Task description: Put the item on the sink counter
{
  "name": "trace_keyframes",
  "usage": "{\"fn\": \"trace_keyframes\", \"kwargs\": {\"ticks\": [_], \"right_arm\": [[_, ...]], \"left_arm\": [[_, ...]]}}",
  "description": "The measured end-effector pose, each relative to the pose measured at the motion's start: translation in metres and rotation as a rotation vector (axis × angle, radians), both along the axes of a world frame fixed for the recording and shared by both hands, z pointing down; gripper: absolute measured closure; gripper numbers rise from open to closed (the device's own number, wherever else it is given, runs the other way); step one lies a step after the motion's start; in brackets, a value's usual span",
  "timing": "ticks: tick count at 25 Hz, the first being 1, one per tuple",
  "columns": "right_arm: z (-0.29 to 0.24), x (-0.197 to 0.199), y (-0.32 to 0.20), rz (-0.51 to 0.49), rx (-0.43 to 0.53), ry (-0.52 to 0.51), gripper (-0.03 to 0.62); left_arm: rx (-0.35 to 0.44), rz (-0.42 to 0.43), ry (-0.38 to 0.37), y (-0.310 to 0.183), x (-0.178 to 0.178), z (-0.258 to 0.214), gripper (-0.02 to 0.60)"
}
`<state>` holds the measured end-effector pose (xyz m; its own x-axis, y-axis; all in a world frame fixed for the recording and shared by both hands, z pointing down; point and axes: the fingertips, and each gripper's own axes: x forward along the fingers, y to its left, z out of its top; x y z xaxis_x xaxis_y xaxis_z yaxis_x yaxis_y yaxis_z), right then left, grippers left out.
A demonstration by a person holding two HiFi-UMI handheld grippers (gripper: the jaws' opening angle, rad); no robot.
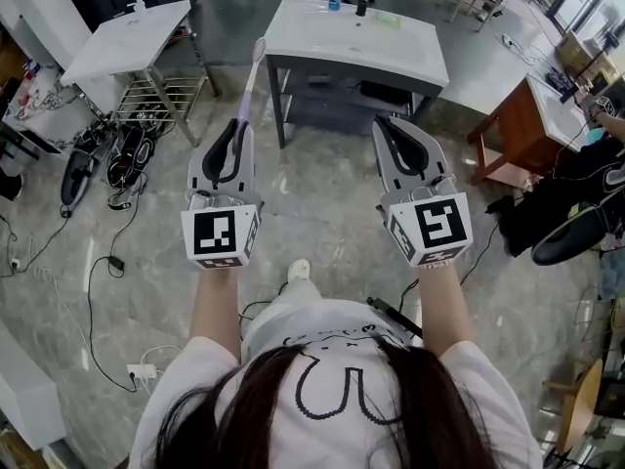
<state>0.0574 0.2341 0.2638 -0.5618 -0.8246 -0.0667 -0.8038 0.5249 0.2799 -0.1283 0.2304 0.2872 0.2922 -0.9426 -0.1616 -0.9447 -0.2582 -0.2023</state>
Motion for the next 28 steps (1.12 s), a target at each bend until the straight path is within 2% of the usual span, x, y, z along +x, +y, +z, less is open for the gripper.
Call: {"fn": "trace_keyframes", "kwargs": {"ticks": [10,19,28], "right_arm": [[0.006,-0.033,-0.123,0.043,-0.028,-0.016,0.56],[0.01,-0.039,-0.188,0.056,-0.046,-0.013,0.56],[0.019,-0.045,-0.272,0.034,-0.052,-0.038,0.56]], "left_arm": [[-0.022,0.039,0.005,-0.129,-0.031,-0.001,0.517],[-0.036,0.029,0.034,-0.195,-0.046,0.002,0.517],[-0.046,0.004,0.014,-0.267,-0.049,0.01,0.517]]}}
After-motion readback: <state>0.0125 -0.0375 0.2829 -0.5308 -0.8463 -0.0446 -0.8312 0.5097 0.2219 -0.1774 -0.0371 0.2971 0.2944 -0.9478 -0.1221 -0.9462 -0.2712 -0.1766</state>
